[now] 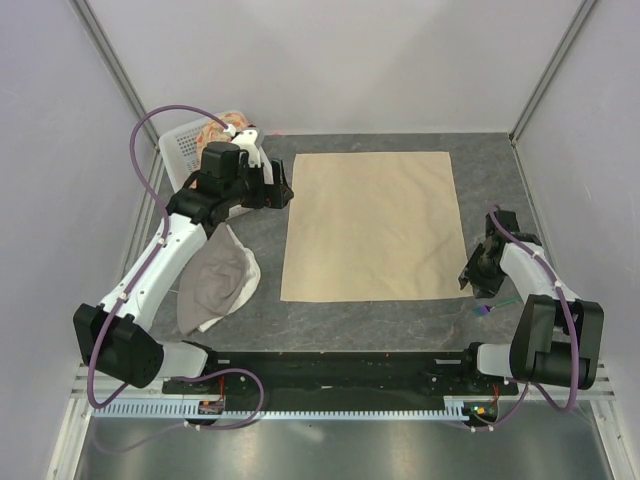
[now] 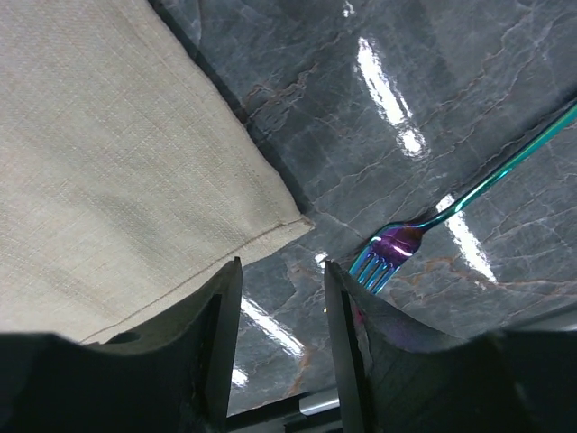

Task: Fold the napkin, place the utensils inside, and roll it up
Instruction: Fold the napkin, then grab a utensil with the right arm

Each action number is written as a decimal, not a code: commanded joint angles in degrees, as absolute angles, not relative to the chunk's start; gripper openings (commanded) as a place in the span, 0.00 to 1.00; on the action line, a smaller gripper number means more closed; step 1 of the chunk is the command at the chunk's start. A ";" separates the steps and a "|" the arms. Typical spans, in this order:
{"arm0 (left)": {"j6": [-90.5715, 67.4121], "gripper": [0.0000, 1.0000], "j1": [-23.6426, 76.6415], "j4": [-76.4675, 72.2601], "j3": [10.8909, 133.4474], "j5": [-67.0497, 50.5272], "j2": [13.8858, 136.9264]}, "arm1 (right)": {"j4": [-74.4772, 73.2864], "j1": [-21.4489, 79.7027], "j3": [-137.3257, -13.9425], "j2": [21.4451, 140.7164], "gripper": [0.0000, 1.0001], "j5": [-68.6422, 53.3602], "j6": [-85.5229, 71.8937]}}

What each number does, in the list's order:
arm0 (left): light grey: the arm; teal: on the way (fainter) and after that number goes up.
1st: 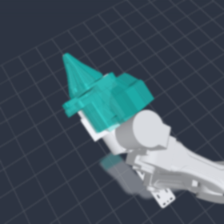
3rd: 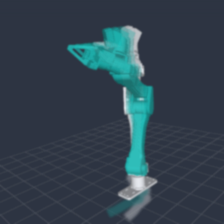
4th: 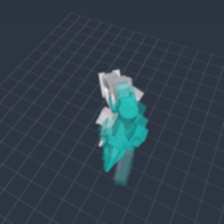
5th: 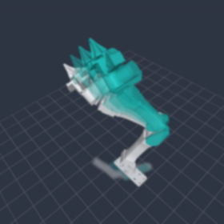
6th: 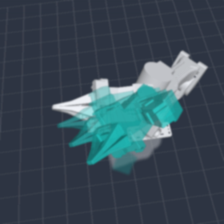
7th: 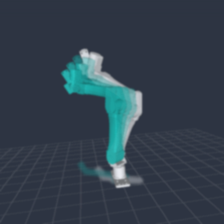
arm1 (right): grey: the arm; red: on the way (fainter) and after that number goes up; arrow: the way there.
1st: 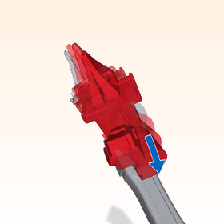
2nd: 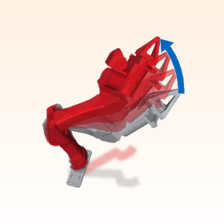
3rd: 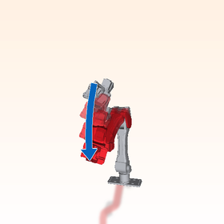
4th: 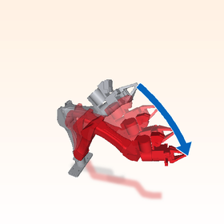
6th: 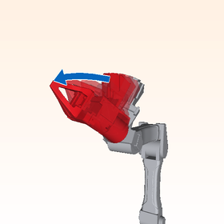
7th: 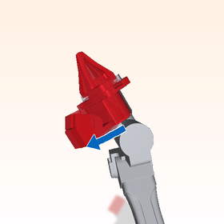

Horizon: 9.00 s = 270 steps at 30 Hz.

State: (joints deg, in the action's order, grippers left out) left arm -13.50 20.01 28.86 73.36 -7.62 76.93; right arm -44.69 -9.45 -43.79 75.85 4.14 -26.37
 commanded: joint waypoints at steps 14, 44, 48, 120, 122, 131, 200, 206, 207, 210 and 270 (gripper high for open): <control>-12.04 1.00 20.21 28.74 74.71 -6.68 75.15 | -40.70 -11.60 -44.04 80.51 0.45 4.05 -27.60; -12.30 1.00 20.21 28.48 74.62 -5.89 73.48 | -42.36 -18.36 -47.64 72.16 0.00 9.84 -28.48; -12.48 1.00 20.21 28.48 74.62 -6.06 73.21 | -43.42 -21.88 -48.42 70.23 0.00 9.67 -27.25; -13.89 1.00 20.13 28.21 74.27 -8.17 76.64 | 15.82 25.84 -125.77 152.22 0.00 -6.51 -74.71; -13.89 1.00 20.13 28.13 74.27 -8.26 76.64 | 14.77 25.84 -126.56 152.40 0.00 -5.45 -74.27; -14.06 1.00 20.13 28.21 74.27 -8.61 76.73 | 14.15 25.49 -128.93 155.47 0.00 -5.10 -74.62; -15.91 1.00 20.48 27.51 74.09 -15.47 77.34 | -33.49 -43.51 -30.94 69.78 0.62 -5.62 -33.57; -15.91 1.00 20.39 27.51 74.18 -15.03 76.55 | -31.03 -43.42 -29.45 69.96 0.56 -6.24 -34.54; -15.82 1.00 20.48 27.60 74.18 -14.94 76.47 | -30.59 -43.50 -29.18 69.96 0.52 -6.76 -34.72; -15.91 1.00 20.48 27.51 74.18 -14.85 76.29 | -28.57 -42.89 -27.34 70.57 0.37 -9.31 -35.77; -16.44 1.00 20.39 27.07 74.09 -15.47 74.71 | -26.37 16.95 -63.97 89.73 0.00 3.08 -52.99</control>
State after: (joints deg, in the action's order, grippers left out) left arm -14.96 20.12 28.62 73.32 -14.11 76.44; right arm -28.95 12.88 -56.80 86.96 4.45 -48.45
